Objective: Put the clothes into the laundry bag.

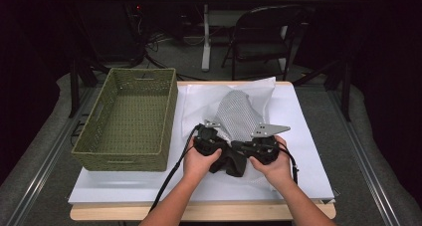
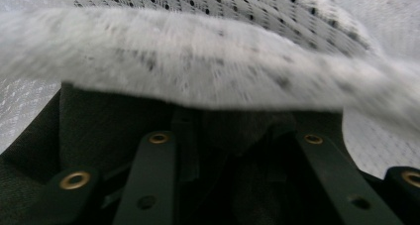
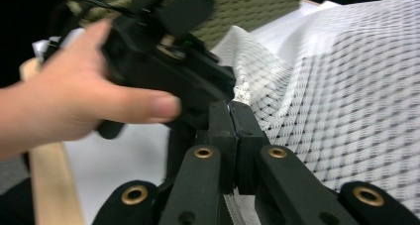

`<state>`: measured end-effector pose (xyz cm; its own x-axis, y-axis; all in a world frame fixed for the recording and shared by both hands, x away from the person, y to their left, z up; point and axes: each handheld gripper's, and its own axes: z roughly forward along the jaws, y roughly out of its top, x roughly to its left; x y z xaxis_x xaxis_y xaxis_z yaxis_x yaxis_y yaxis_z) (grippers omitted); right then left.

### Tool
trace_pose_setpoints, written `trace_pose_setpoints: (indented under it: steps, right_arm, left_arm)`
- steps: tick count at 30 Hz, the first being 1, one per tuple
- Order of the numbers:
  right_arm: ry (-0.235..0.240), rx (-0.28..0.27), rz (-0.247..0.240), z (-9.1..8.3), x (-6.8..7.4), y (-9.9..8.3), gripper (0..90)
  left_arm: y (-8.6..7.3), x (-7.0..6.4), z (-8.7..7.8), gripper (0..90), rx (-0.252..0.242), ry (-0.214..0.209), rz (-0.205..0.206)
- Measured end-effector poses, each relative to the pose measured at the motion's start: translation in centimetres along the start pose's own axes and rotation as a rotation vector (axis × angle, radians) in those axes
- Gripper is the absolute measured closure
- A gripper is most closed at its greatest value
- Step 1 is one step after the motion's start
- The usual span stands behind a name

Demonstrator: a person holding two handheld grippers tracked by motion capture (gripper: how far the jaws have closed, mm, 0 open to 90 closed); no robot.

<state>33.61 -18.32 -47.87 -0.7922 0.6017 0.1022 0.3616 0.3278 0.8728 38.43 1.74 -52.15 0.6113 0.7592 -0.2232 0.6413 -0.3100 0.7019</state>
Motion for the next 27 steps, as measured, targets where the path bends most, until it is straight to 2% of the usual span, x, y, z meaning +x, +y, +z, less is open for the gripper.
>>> trace_pose_setpoints:
  steps: [1, 3, 9, 10, 14, 15, 18, 19, 21, 22, 27]
  right_arm:
    - [-0.010, 0.005, -0.002, 0.0, -0.1, 0.0, 89.6]
    - [-0.028, 0.007, -0.007, 0.0, -0.2, -0.1, 89.5]
    - [-0.094, 0.016, -0.023, -0.3, -0.9, -0.2, 89.4]
    - [-0.109, 0.015, -0.038, -0.4, -1.1, -0.3, 89.4]
    - [-0.154, 0.021, -0.024, -0.8, -2.2, -0.3, 89.2]
    - [-0.170, 0.023, -0.028, -0.9, -2.6, -0.3, 89.1]
    - [-0.192, 0.027, -0.016, -1.1, -3.3, -0.4, 88.7]
    - [-0.201, 0.028, 0.005, -1.3, -3.8, -0.8, 87.8]
    - [-0.211, 0.027, 0.025, -1.3, -4.1, -1.3, 85.2]
    - [-0.221, 0.033, 0.020, -1.3, -4.1, -1.5, 83.6]
    - [-0.290, 0.019, 0.014, -1.7, -4.1, -2.6, 65.5]
  left_arm:
    - [-0.1, 0.0, -0.1, 65.4, 0.004, -0.013, 0.004]
    - [-0.3, 0.1, -0.2, 64.5, -0.010, -0.016, 0.008]
    - [-0.5, 0.0, -0.2, 62.7, -0.004, -0.036, 0.016]
    - [-0.6, 0.0, -0.2, 61.1, -0.003, -0.041, 0.023]
    - [-0.6, -0.2, 0.1, 55.9, -0.012, -0.053, 0.021]
    - [-0.6, -0.3, 0.2, 55.3, -0.006, -0.049, 0.037]
    - [-0.6, -0.3, 0.2, 54.1, 0.004, -0.049, 0.040]
    - [-0.6, -0.4, 0.3, 53.1, 0.010, -0.051, 0.048]
    - [-0.6, -0.5, 0.3, 51.4, 0.014, -0.042, 0.057]
    - [-0.6, -0.6, 0.3, 51.3, 0.013, -0.041, 0.058]
    - [-0.5, -0.7, 0.6, 47.9, 0.020, -0.041, 0.058]
